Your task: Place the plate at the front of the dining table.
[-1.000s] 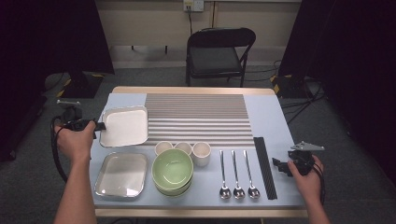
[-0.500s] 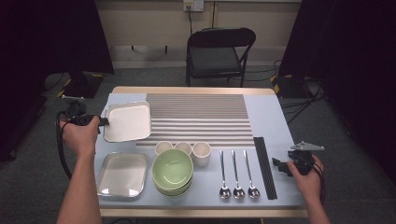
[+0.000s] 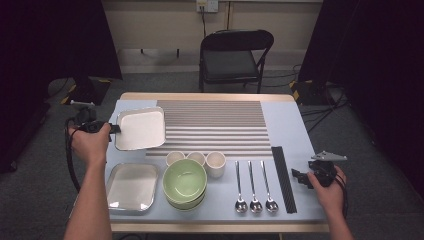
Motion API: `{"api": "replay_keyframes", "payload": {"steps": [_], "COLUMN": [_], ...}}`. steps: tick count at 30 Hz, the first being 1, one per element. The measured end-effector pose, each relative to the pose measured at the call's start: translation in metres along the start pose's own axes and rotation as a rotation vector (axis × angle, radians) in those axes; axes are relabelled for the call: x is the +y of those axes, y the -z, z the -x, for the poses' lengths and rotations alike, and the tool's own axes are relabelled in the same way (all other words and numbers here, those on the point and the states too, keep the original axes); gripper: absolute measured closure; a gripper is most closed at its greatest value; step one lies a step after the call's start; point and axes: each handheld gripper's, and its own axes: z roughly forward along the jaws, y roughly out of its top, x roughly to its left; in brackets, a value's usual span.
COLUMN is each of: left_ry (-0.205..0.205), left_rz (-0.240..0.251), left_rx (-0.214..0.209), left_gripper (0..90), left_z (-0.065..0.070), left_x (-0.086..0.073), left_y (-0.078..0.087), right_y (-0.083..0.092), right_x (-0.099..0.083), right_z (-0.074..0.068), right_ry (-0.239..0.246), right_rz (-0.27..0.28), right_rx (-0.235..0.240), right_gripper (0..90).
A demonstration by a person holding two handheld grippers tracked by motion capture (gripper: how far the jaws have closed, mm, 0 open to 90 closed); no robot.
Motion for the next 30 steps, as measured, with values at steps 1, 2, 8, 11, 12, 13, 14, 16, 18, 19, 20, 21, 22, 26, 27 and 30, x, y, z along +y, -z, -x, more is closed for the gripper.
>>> {"api": "replay_keyframes", "payload": {"steps": [1,2,8,11,12,13,14,16,18,19,20,21,22,26,27,30], "left_ry": [-0.012,-0.004,-0.027,-0.030,-0.025,-0.022,-0.017,-0.033,-0.021,-0.028,-0.026,-0.030,-0.026,-0.030,-0.031,-0.027], "left_rz": [-0.009,-0.004,-0.012,-0.012,-0.007,-0.008,-0.006,-0.008,0.001,-0.001,-0.002,-0.002,0.004,0.003,0.004,0.004], "left_rx": [0.003,0.002,-0.003,-0.004,-0.006,-0.007,-0.009,-0.010,-0.014,-0.010,-0.013,-0.015,-0.017,-0.025,-0.027,-0.030], "left_gripper": [89.3,89.2,89.2,89.2,89.2,89.3,89.2,89.3,89.2,89.2,89.3,89.2,89.2,89.2,89.2,89.2], "left_z": [0.000,0.002,0.009,0.012,0.014,0.015,0.017,0.020,0.023,0.024,0.026,0.027,0.028,0.033,0.034,0.037], "left_x": [0.000,0.000,0.002,0.004,0.004,0.004,0.005,0.006,0.006,0.007,0.007,0.007,0.007,0.007,0.007,0.006], "left_y": [0.000,-0.001,-0.004,-0.006,-0.007,-0.007,-0.008,-0.008,-0.010,-0.011,-0.012,-0.013,-0.014,-0.018,-0.019,-0.023], "right_y": [0.000,0.000,0.000,0.000,0.000,0.000,0.000,0.000,0.000,0.000,0.000,0.000,0.000,0.000,0.000,0.000], "right_x": [0.000,0.000,0.000,-0.001,-0.001,-0.001,-0.001,-0.001,-0.001,-0.001,-0.001,-0.001,-0.001,-0.001,-0.001,-0.002], "right_z": [0.000,0.000,0.000,0.000,0.000,0.000,0.000,0.000,0.000,0.000,0.000,0.000,0.000,0.000,0.000,0.000], "right_ry": [0.000,0.000,-0.002,-0.005,-0.005,-0.005,-0.005,-0.006,-0.003,-0.004,-0.003,-0.003,-0.003,-0.002,-0.003,-0.004], "right_rz": [0.000,0.000,-0.001,-0.001,-0.001,-0.001,-0.002,-0.002,-0.002,-0.002,-0.002,-0.002,-0.002,-0.001,-0.001,0.000], "right_rx": [0.001,0.000,0.002,0.004,0.004,0.004,0.004,0.005,0.004,0.004,0.004,0.004,0.003,0.003,0.003,0.003], "right_gripper": [21.0,21.0,21.0,21.0,21.0,21.0,21.0,21.0,21.0,21.0,21.0,21.0,21.0,21.0,21.0,21.0]}}
